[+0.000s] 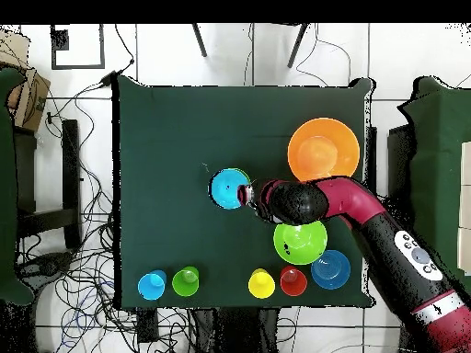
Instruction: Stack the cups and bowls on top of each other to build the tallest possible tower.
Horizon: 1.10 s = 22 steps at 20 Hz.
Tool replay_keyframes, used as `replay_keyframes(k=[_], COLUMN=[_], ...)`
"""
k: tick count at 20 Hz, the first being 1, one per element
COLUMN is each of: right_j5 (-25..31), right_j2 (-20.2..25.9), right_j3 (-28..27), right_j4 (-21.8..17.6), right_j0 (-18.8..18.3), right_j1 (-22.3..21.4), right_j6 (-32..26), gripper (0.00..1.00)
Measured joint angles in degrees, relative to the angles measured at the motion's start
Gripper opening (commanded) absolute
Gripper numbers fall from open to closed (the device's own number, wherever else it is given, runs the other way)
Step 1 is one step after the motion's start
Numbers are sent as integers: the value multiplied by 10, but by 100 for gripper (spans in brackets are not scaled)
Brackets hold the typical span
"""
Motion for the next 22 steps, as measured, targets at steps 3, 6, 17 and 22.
replay_keyframes(k=[3,6,17,22], right_j5=[0,0,0,0], right_j2=[0,0,0,-1], right_j3=[0,0,0,0], right_j4=[-1,-2,-6,-7], right_j0=[0,0,0,0], right_j1=[-5,-9,-23,-22], right_j6=[0,0,0,0], gripper=[0,0,0,0])
